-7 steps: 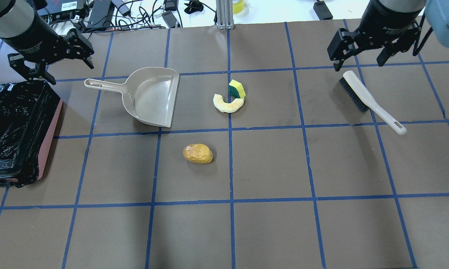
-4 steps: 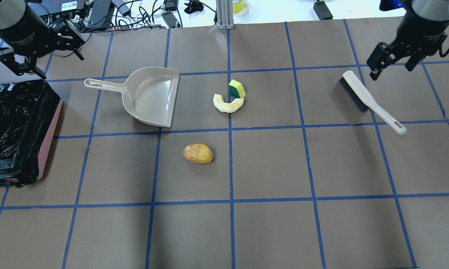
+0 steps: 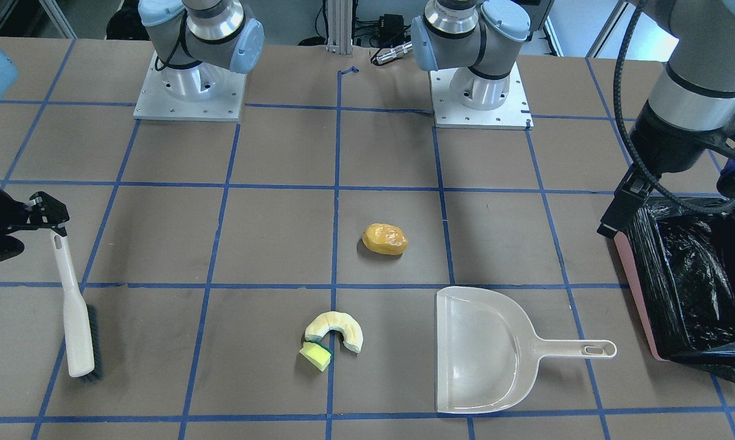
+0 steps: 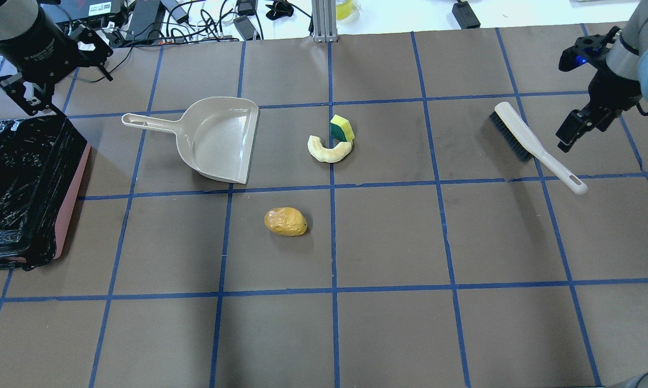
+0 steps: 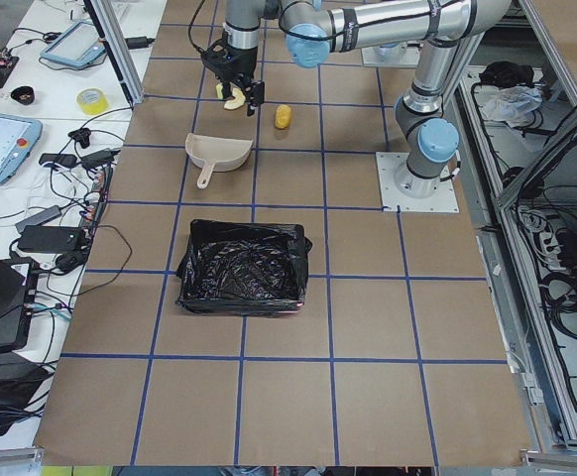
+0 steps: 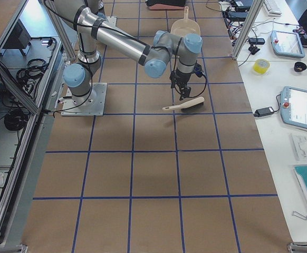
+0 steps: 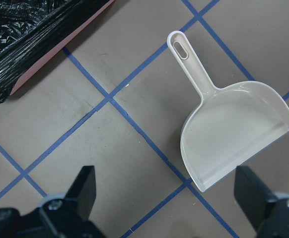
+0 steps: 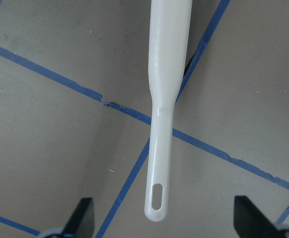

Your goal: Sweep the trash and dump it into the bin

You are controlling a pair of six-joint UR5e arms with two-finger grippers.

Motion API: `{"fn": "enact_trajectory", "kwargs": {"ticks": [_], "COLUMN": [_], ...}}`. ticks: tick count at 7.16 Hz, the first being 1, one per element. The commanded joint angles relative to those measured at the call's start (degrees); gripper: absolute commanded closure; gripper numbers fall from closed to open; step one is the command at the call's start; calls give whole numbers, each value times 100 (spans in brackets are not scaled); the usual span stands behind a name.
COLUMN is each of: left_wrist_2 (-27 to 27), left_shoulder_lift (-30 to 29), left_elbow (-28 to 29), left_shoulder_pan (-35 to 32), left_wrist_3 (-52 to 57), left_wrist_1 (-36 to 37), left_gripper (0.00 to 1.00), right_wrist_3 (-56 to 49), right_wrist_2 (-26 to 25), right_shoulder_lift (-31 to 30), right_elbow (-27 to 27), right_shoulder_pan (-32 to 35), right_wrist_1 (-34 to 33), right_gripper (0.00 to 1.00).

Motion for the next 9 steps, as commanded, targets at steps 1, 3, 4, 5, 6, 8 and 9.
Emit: {"fn": "enact_trajectory", "kwargs": {"ticks": [1,3,4,5,6,8,9], "left_wrist_2": [14,14,-4,5,5,-4,5], "left_shoulder_lift": [-12,6,6,14,-20,-361,-633], "left_elbow": [23,23,23,23,32,14,23], "left_shoulder_pan": [0,0,-9,-9,0,-9,-9], "left_wrist_3": [-75,-75,-75,-75,-101,-2200,-2637], "left_wrist_1": [-3,-3,-3,-3,6,453,776], "left_gripper": [0,0,0,0,0,0,0], "right_wrist_3": [-141,-10,774,1156,1220,349,-76], "right_wrist_2": [39,39,248,433,443,356,182], "right_shoulder_lift": [25,-89,-298,-361,-371,144,392], "right_elbow": [115,-7,-434,-830,-912,-625,-501], "right_shoulder_pan": [-75,-67,-14,56,144,101,57], "right_wrist_1": [-113,-69,9,428,719,382,14], "right_gripper": [0,0,0,0,0,0,0]}}
